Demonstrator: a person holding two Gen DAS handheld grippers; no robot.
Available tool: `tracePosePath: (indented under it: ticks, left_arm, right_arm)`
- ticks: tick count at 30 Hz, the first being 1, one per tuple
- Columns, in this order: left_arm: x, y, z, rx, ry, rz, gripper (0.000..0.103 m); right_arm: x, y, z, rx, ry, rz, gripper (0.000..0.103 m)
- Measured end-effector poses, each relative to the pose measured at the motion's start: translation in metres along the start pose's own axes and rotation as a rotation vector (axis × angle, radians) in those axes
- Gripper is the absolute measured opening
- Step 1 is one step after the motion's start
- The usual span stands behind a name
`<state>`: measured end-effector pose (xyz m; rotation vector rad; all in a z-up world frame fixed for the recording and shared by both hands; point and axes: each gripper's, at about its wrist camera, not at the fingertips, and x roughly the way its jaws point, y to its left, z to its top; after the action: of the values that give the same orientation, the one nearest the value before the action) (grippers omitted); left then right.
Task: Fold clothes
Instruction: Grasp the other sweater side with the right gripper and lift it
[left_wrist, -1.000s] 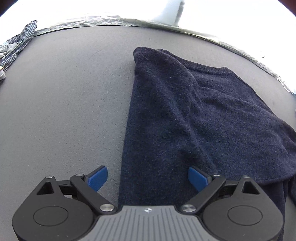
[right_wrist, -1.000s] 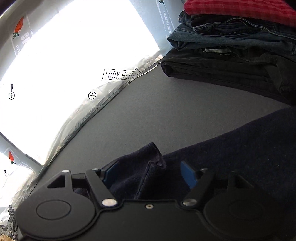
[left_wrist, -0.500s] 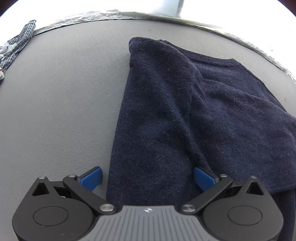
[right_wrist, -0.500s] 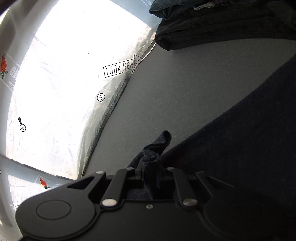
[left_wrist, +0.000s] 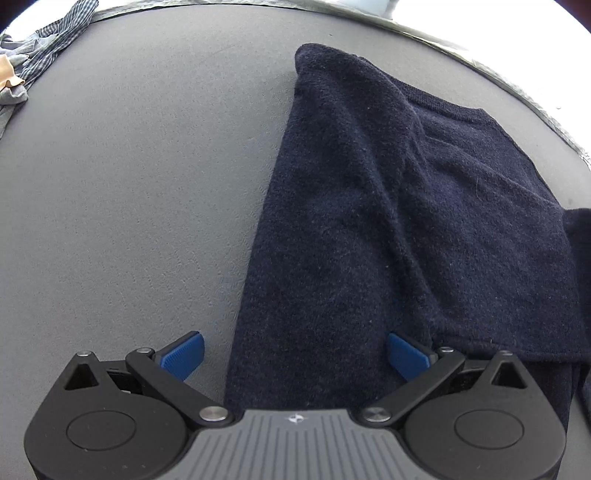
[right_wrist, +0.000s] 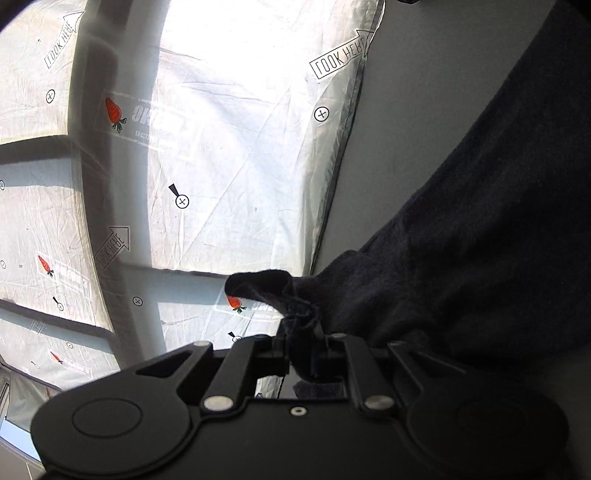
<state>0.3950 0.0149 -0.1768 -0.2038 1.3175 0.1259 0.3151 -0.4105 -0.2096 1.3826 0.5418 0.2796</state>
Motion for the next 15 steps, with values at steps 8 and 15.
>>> tracePosePath:
  ticks: [8,15]
  left_arm:
    - [-0.023,0.021,-0.073,0.056,0.032,0.009,0.103]
    - [-0.032,0.041,-0.105,0.033,0.046,-0.016,0.103]
  right_arm:
    - [0.012,0.012,-0.069,-0.011,0.231,-0.001,0.01]
    - [0.006,0.009,-0.113,-0.011,0.333,-0.049,0.01]
